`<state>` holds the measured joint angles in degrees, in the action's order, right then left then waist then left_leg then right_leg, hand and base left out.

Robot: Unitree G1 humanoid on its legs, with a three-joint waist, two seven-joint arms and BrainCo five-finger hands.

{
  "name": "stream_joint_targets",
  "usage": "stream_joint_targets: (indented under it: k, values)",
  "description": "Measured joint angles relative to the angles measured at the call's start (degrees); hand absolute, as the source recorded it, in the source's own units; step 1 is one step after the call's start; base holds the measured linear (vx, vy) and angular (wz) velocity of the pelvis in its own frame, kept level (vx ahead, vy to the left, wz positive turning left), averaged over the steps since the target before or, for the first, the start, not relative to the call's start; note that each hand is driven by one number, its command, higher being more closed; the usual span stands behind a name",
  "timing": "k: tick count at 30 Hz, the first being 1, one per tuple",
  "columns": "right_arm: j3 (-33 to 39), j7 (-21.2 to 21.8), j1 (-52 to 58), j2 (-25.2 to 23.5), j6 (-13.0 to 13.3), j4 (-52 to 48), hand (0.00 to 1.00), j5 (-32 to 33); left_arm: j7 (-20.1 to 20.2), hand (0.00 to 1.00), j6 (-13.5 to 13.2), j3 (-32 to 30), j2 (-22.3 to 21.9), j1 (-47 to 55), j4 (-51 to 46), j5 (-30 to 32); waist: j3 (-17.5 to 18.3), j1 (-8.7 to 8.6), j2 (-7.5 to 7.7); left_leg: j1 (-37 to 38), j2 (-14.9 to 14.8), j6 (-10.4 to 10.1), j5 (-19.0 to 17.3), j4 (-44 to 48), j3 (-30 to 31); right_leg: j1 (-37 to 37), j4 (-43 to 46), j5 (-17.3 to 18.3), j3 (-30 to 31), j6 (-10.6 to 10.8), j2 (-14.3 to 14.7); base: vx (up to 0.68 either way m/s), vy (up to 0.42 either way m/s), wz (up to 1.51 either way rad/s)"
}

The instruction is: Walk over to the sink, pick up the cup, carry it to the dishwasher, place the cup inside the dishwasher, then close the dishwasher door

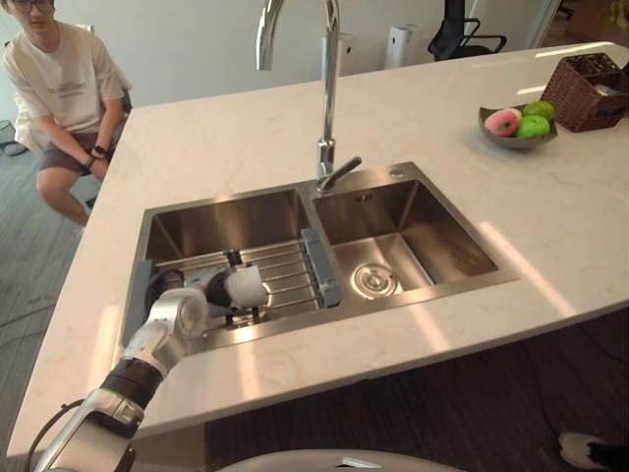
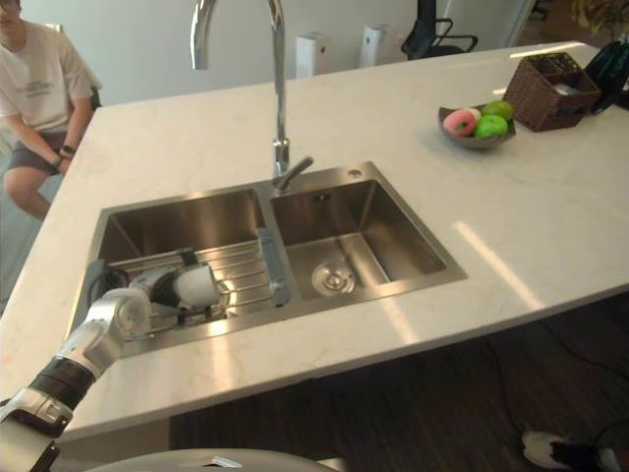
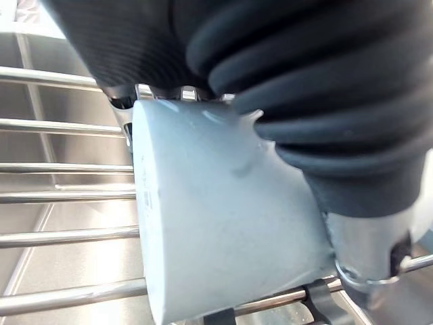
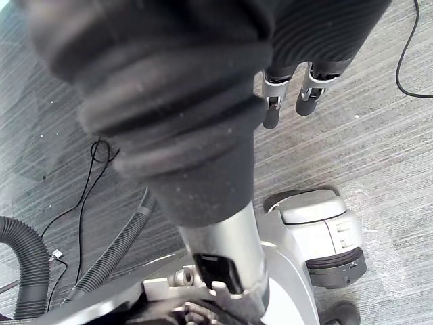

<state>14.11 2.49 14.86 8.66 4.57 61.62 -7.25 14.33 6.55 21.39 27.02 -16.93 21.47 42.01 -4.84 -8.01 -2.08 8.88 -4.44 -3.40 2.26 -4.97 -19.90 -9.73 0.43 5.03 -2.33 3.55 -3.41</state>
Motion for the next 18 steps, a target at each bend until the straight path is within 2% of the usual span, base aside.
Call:
stream_joint_targets:
  k: [4, 9, 10, 12, 14, 18]
  values:
    - [0.01, -0.02, -0.05, 0.01, 0.08, 0.00, 0.00, 0.01, -3.97, 1.00, -1.89, 0.06, -0.09, 1.28, 0.00, -3.50, -0.02, -0.03, 0.03, -0.06, 0.06, 0.01, -0.01, 0.00, 0.10, 0.00, -0.04, 0.01, -0.12, 0.01, -0.08, 0.00, 0.000, 0.00]
    - [0.00, -0.13, -0.34, -0.33, 0.23, 0.04, 0.00, 0.02, -11.90, 1.00, -4.98, -1.89, -0.69, 3.17, -0.83, -11.79, -0.11, 0.06, 0.25, -0.44, 0.19, 0.03, 0.01, 0.00, 0.76, -0.08, -0.02, 0.05, -0.80, 0.09, -0.23, 0.00, 0.000, 0.05]
    - [0.00, -0.15, -0.34, -0.37, 0.23, 0.04, 0.00, 0.03, -12.42, 1.00, -5.28, -2.15, -0.79, 3.27, -0.87, -12.13, -0.13, 0.06, 0.28, -0.48, 0.21, 0.04, 0.02, 0.00, 0.86, -0.11, 0.00, 0.05, -0.93, 0.09, -0.24, 0.00, -0.007, 0.13]
    - [0.07, -0.41, -0.38, -0.71, 0.30, 0.04, 0.00, 0.08, -15.90, 1.00, -6.80, -4.18, -1.73, 4.66, -2.54, -14.64, -0.32, 0.13, 0.60, -0.72, 0.28, 0.07, 0.04, 0.00, 1.19, -0.14, -0.07, 0.05, -1.29, 0.10, -0.30, 0.01, -0.013, 0.08]
    - [0.12, -0.79, -0.23, -1.20, 0.53, 0.10, 0.00, 0.12, -20.45, 1.00, -9.54, -7.37, -3.38, 6.66, -6.52, -19.26, -0.62, 0.56, 1.08, -0.83, 0.28, 0.06, 0.04, 0.00, 1.24, -0.14, -0.11, 0.05, -1.43, 0.10, -0.30, 0.01, -0.008, 0.02]
    - [0.20, -2.02, 0.35, -1.50, 1.92, 0.12, 0.00, 0.18, -25.66, 1.00, -13.51, -12.95, -7.37, 9.03, -16.54, -29.61, -0.71, 1.64, 1.23, -0.86, 0.29, 0.06, 0.04, 0.00, 1.30, -0.20, -0.11, 0.06, -1.59, 0.10, -0.31, 0.00, -0.005, 0.01]
